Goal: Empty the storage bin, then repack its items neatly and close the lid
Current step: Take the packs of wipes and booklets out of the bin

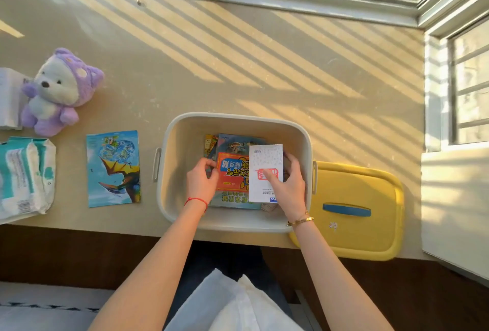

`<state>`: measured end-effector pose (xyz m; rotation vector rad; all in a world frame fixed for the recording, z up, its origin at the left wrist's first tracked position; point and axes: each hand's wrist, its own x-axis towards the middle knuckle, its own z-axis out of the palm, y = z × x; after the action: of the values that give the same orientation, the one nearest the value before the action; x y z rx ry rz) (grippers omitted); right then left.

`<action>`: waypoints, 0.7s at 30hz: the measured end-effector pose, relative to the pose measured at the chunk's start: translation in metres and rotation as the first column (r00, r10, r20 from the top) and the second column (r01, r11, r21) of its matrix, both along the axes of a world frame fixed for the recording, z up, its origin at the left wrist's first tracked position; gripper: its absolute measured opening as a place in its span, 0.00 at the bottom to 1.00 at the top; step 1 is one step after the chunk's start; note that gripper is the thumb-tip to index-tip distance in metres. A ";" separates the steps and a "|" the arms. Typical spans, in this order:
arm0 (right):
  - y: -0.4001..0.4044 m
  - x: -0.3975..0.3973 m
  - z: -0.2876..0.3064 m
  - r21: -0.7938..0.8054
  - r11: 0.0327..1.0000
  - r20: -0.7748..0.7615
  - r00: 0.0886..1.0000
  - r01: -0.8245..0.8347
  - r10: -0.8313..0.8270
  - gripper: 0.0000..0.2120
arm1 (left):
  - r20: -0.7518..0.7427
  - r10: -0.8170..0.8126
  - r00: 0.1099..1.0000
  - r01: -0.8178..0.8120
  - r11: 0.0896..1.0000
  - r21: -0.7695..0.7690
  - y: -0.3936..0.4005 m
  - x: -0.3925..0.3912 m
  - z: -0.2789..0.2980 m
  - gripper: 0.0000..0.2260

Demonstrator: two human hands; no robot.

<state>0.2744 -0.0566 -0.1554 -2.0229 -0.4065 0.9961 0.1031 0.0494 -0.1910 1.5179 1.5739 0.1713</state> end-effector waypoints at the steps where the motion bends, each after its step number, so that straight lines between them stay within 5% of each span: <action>1: -0.003 -0.001 0.006 0.016 1.000 0.004 1.000 -0.005 0.005 0.31 | 0.036 0.027 0.999 -0.026 1.000 -0.010 -0.003 -0.001 0.007 0.04; 11: -0.018 -0.027 0.072 0.152 0.984 0.005 0.996 -0.090 0.091 0.31 | 0.185 0.177 0.967 -0.217 0.950 0.225 -0.017 -0.055 0.104 0.04; 21: 0.016 -0.101 0.134 0.273 0.944 -0.032 0.979 -0.183 0.199 0.29 | 0.375 0.387 0.842 -0.489 0.842 0.228 -0.020 -0.161 0.174 0.06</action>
<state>0.1731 -0.0410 -0.0210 -1.7290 -0.6795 1.0543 -0.0580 0.0293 -0.0168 1.2450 1.6623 0.9301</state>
